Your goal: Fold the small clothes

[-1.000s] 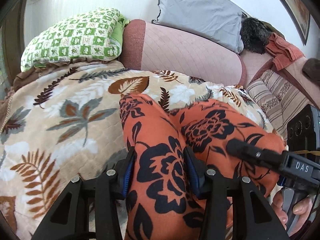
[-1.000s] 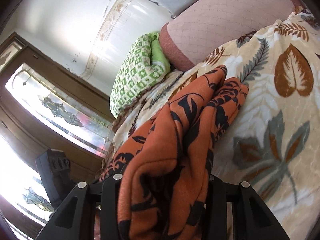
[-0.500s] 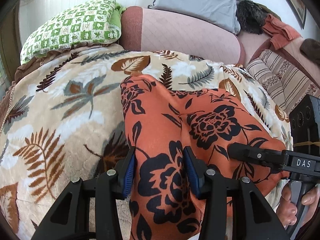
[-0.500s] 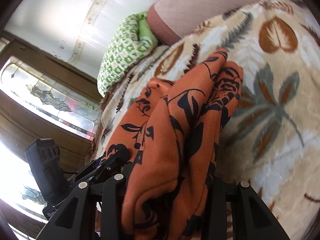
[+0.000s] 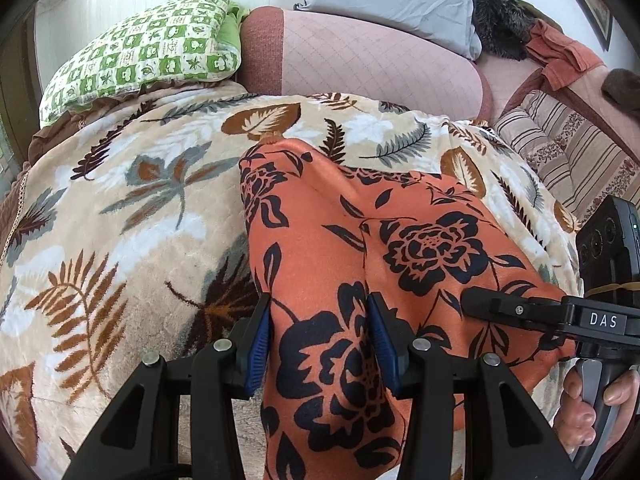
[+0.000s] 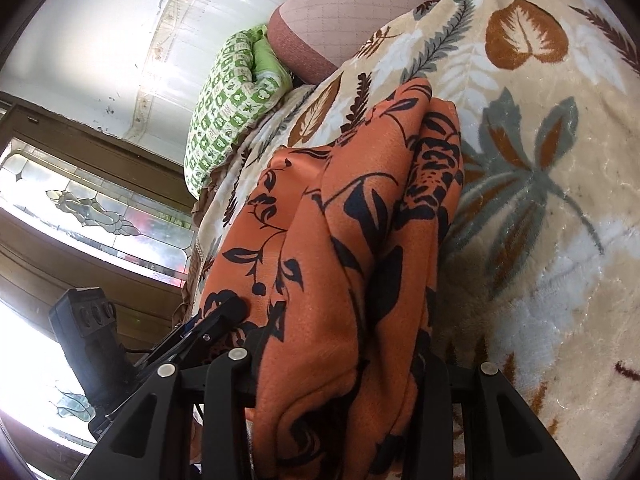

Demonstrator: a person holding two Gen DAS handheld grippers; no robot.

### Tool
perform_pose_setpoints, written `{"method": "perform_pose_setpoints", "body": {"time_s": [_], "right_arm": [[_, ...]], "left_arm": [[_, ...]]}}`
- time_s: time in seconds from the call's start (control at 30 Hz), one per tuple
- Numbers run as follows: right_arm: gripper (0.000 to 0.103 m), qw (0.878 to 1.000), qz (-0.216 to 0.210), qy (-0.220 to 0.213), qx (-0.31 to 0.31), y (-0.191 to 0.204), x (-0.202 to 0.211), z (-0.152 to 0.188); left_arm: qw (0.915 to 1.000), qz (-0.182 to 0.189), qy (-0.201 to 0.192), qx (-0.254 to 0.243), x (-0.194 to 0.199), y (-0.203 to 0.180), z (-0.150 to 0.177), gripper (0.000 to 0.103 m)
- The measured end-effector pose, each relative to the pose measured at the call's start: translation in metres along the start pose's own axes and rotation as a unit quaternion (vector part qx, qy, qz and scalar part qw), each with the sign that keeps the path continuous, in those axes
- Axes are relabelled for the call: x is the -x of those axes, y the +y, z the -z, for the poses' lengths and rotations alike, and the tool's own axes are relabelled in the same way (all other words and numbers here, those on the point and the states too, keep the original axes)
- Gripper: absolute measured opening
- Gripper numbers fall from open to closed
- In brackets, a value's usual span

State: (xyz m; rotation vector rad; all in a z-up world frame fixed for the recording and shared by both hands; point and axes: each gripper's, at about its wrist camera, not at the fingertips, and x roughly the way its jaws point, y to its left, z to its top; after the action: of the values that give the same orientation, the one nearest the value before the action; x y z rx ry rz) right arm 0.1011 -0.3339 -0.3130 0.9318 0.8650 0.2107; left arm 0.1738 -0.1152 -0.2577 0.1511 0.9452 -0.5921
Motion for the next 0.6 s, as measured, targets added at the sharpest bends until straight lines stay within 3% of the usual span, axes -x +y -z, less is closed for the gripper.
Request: {"method": "perform_pose_setpoints", "body": {"time_s": [0.2, 0.37, 0.53, 0.6], "right_arm": [[0.041, 1.0, -0.007, 0.009, -0.017, -0.009, -0.003, -0.001], [0.042, 0.999, 0.002, 0.02, -0.026, -0.015, -0.007, -0.001], [0.066, 0.998, 0.049, 0.026, -0.04, -0.02, -0.002, -0.004], [0.066, 0.996, 0.078, 0.017, -0.027, -0.012, 0.005, -0.006]], "left_arm": [[0.9999, -0.01, 0.012, 0.0, -0.007, 0.004, 0.004, 0.048], [0.9996, -0.023, 0.017, -0.004, -0.011, 0.004, 0.007, 0.055], [0.998, -0.055, 0.006, -0.03, -0.007, -0.001, 0.007, 0.064], [0.997, -0.069, -0.003, -0.035, -0.003, -0.001, 0.007, 0.066]]}}
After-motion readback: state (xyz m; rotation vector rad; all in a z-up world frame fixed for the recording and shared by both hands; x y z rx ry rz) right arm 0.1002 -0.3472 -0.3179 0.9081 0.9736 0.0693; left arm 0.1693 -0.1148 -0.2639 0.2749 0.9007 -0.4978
